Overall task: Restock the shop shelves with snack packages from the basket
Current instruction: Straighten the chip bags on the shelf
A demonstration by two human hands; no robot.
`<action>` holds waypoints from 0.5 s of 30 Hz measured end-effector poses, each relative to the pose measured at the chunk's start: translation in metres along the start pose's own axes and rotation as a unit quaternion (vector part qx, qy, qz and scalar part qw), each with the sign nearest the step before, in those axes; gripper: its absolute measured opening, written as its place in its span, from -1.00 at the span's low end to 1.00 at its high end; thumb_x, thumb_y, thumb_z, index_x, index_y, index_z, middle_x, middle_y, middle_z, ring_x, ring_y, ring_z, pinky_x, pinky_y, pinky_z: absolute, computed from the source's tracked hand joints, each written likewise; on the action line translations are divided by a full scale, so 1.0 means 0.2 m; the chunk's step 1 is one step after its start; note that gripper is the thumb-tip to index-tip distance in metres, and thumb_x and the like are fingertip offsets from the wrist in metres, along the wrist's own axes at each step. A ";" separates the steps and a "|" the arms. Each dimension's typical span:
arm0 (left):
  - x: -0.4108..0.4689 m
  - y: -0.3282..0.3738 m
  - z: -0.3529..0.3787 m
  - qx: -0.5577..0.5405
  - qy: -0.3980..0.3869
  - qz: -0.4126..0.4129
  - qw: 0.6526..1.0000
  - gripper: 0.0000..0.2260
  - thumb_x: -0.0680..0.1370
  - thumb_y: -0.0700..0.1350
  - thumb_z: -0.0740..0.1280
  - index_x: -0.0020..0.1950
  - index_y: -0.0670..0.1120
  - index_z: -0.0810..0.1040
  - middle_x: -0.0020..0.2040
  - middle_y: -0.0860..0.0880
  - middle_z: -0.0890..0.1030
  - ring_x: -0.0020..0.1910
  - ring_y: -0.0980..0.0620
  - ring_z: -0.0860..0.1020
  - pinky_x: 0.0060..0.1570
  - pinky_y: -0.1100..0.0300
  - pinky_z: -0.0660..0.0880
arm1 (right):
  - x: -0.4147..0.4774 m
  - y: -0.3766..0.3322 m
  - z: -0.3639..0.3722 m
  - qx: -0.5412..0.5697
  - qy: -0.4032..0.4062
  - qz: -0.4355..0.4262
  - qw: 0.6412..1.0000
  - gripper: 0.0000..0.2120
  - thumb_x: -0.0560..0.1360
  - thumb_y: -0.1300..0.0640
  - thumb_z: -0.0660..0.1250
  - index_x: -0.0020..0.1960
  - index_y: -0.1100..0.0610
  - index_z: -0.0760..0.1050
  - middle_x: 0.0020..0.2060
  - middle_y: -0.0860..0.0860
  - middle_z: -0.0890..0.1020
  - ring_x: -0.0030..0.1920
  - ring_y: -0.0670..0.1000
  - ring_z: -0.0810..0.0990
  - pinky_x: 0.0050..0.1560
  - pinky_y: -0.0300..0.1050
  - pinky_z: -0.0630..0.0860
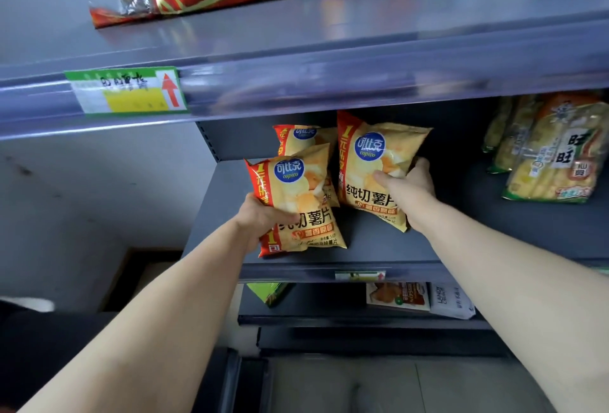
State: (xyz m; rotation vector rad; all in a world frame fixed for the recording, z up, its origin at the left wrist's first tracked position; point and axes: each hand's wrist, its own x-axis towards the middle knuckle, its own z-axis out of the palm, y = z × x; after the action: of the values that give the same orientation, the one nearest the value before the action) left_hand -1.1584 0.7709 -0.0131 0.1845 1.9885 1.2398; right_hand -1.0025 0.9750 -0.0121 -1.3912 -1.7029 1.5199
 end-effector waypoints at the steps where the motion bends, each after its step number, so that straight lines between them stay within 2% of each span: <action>1: -0.01 -0.02 -0.02 -0.004 0.005 -0.004 1.000 -0.30 0.18 -0.22 0.67 0.27 -0.11 0.50 0.03 -0.04 0.71 -0.01 -0.06 0.68 -0.29 0.13 0.57 | -0.03 0.00 0.00 -0.010 0.003 -0.006 1.000 -0.38 0.41 0.01 0.52 0.33 0.07 0.26 0.16 0.04 0.57 0.09 0.16 0.61 0.06 0.16 0.60; 4: -0.06 -0.06 -0.07 -0.024 0.036 -0.005 0.999 -0.25 0.13 -0.21 0.69 0.26 -0.10 0.48 0.03 -0.06 0.70 -0.04 -0.10 0.69 -0.18 -0.02 0.64 | -0.10 -0.02 0.00 -0.068 0.049 -0.041 0.996 -0.26 0.35 -0.09 0.53 0.39 0.03 0.24 0.22 0.05 0.56 0.14 0.17 0.59 0.12 0.13 0.57; 6: -0.10 -0.07 -0.09 -0.044 0.059 0.005 0.997 -0.31 0.18 -0.22 0.67 0.24 -0.10 0.48 0.02 -0.07 0.70 -0.06 -0.09 0.69 -0.27 0.02 0.63 | -0.15 -0.03 0.01 -0.080 0.054 -0.057 0.994 -0.23 0.31 -0.14 0.53 0.40 0.02 0.27 0.22 0.04 0.56 0.12 0.15 0.59 0.11 0.08 0.56; 8: -0.11 -0.08 -0.11 -0.059 0.082 0.011 0.995 -0.38 0.24 -0.23 0.65 0.22 -0.09 0.47 0.03 -0.07 0.69 -0.08 -0.08 0.68 -0.33 0.07 0.60 | -0.20 -0.03 0.02 -0.081 0.032 -0.062 0.994 -0.24 0.31 -0.17 0.52 0.40 0.01 0.30 0.19 0.03 0.57 0.06 0.11 0.59 0.06 0.03 0.56; 12: -0.13 -0.05 -0.17 -0.042 0.089 0.020 0.995 -0.36 0.21 -0.19 0.67 0.22 -0.05 0.49 0.05 -0.05 0.68 -0.03 -0.10 0.67 -0.05 -0.14 0.63 | -0.25 -0.05 0.09 -0.063 -0.017 -0.049 0.997 -0.29 0.34 -0.15 0.50 0.38 0.01 0.30 0.13 0.01 0.56 0.04 0.11 0.61 0.04 0.07 0.59; 14: -0.14 -0.04 -0.21 -0.023 0.077 0.017 0.997 -0.44 0.27 -0.20 0.64 0.20 -0.03 0.51 0.05 -0.05 0.68 -0.01 -0.10 0.67 -0.02 -0.15 0.62 | -0.25 -0.05 0.13 -0.050 -0.046 -0.038 0.997 -0.37 0.37 -0.11 0.51 0.32 0.01 0.31 0.09 0.00 0.57 0.01 0.10 0.62 -0.01 0.06 0.60; 15: -0.15 -0.03 -0.24 -0.015 0.068 0.015 0.997 -0.48 0.31 -0.22 0.62 0.19 -0.02 0.52 0.04 -0.04 0.68 -0.02 -0.09 0.66 -0.06 -0.11 0.63 | -0.25 -0.05 0.16 -0.036 -0.064 -0.032 0.997 -0.41 0.38 -0.09 0.51 0.28 0.01 0.31 0.09 0.00 0.58 -0.01 0.09 0.62 -0.05 0.03 0.59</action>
State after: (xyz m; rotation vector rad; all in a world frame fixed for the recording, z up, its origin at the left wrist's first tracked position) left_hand -1.1681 0.7189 0.0095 0.1187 2.0880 1.3323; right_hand -1.0137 0.9182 0.0013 -1.2859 -1.8772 1.5573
